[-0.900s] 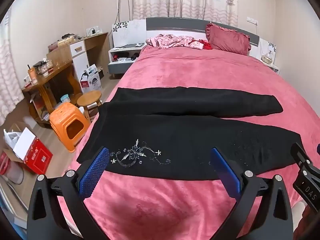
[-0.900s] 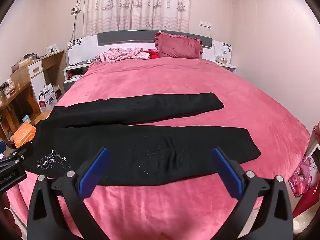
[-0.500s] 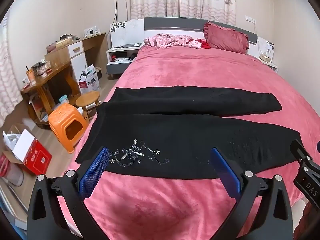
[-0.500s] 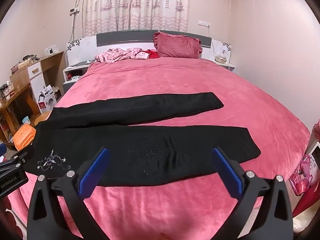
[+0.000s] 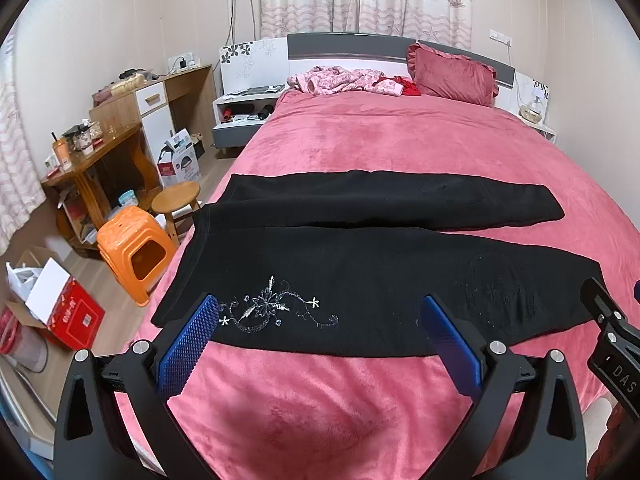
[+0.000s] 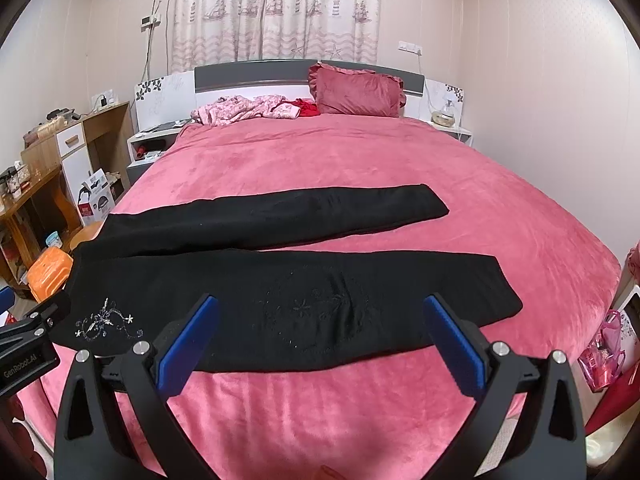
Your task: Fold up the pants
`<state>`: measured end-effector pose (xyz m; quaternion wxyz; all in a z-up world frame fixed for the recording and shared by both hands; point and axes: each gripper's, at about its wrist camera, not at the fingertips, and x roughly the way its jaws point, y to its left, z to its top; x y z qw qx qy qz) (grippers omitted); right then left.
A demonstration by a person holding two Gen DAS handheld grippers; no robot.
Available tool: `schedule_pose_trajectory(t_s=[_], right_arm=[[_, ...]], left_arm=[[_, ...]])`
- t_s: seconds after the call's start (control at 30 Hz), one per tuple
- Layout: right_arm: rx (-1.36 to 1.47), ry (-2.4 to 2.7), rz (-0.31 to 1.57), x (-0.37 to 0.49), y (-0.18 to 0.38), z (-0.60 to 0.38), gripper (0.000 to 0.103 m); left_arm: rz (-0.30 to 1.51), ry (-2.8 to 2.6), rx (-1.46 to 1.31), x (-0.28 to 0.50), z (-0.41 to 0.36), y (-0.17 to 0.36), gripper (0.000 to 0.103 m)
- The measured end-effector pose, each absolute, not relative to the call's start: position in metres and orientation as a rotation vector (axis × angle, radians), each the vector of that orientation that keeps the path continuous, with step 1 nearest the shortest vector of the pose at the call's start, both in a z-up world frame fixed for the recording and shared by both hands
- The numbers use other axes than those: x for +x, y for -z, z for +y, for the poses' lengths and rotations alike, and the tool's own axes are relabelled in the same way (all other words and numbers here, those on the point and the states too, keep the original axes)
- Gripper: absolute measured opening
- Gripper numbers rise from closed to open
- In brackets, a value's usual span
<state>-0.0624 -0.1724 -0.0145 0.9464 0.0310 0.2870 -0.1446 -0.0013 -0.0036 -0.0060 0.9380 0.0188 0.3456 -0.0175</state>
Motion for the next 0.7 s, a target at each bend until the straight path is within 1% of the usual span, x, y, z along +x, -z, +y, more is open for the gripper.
schedule_pose_trajectory(t_s=[0.7], right_arm=[[0.069, 0.297, 0.591, -0.0607, 0.0166, -0.1729, 0.101]], left_arm=[[0.72, 0.025, 0.045, -0.0003, 0.0014, 0.0135, 0.1]])
